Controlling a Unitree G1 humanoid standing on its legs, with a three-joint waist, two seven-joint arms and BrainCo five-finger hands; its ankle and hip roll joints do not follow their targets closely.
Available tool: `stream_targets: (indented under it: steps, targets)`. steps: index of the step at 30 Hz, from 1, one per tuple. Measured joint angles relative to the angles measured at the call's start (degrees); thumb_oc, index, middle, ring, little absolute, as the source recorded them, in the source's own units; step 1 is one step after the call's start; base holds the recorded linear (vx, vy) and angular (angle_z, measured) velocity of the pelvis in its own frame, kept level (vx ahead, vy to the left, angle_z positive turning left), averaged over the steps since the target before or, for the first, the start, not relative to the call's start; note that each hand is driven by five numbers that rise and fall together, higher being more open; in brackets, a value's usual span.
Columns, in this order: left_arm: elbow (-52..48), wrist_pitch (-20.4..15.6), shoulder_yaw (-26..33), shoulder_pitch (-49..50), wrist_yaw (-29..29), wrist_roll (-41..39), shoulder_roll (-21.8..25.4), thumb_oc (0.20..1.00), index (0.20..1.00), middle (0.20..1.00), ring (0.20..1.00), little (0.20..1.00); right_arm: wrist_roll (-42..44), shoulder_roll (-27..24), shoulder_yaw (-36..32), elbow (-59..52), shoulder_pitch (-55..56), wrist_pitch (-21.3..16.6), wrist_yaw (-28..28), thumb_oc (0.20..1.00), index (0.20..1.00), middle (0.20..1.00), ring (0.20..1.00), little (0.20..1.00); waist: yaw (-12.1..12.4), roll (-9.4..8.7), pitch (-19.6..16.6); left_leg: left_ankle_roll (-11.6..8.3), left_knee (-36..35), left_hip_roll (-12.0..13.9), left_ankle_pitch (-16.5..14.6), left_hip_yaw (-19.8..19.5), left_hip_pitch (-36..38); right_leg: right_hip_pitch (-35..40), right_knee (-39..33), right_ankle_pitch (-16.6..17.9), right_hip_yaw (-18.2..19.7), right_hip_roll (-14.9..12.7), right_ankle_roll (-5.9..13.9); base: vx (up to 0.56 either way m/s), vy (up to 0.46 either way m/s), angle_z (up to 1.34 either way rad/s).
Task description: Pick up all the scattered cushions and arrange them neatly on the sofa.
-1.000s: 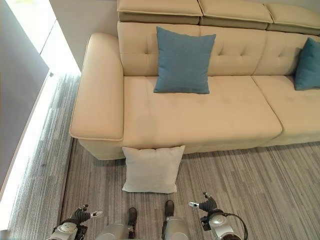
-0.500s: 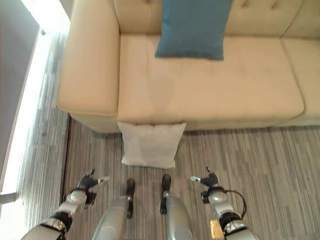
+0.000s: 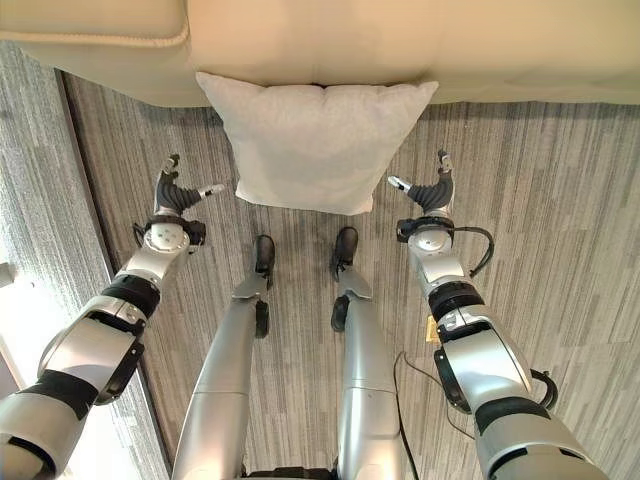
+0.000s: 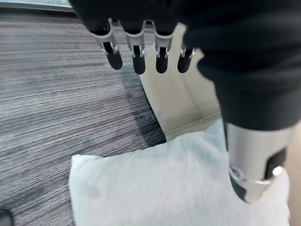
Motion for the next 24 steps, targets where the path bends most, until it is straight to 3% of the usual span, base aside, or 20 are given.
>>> stream_targets:
  steps: [6,11,16,24]
  targets:
    - [-0.21,-0.65,-2.35,-11.7,1.18,-2.13,2.25,1.0,1.0,1.0,1.0,1.0,-0.13,-4.06,-0.1,-0.3,-7.09,-0.55,-4.64,1.0,1.0,1.0,1.0,1.0,-1.03,0.01,-0.23,-0.02,-0.11,-0.39,1.35,-0.17,-9.54,-9.9,0.5,0.59,0.05,-0.2,-0.09,0.01,0.0,0.02]
    - [-0.62,-0.86,-4.8,-16.25,1.22,-4.16,2.05,1.0,1.0,1.0,1.0,1.0,-0.22,-4.72,-0.01,-2.28,-8.75,-0.79,-6.79,1.0,1.0,1.0,1.0,1.0,-1.4,0.18,-0.33,-0.11,-0.07,-0.39,1.29,0.22,-12.07,-13.32,0.99,0.55,1.16,-0.2,-0.08,0.02,-0.009,-0.03]
    - [-2.42,-1.35,-6.11,-19.53,1.25,-4.35,2.17,1.0,1.0,1.0,1.0,1.0,-0.06,-7.81,-0.03,-2.61,-10.18,-1.4,-7.3,1.0,1.0,1.0,1.0,1.0,-1.03,0.92,-1.6,-0.35,2.66,-0.16,1.11,0.66,-18.44,-19.48,2.88,0.84,1.61,-0.09,-0.11,0.01,-0.017,-0.02]
    - [-6.58,-2.36,-6.53,-19.69,1.29,-6.64,2.37,1.0,1.0,1.0,1.0,1.0,2.76,-8.12,3.74,-3.94,-11.76,-2.56,-4.4,1.0,1.0,1.0,1.0,1.0,0.43,1.09,-1.75,-0.81,8.75,1.08,-0.43,0.93,-25.54,-26.03,6.85,0.63,2.51,1.26,-0.11,0.02,-0.062,-0.05]
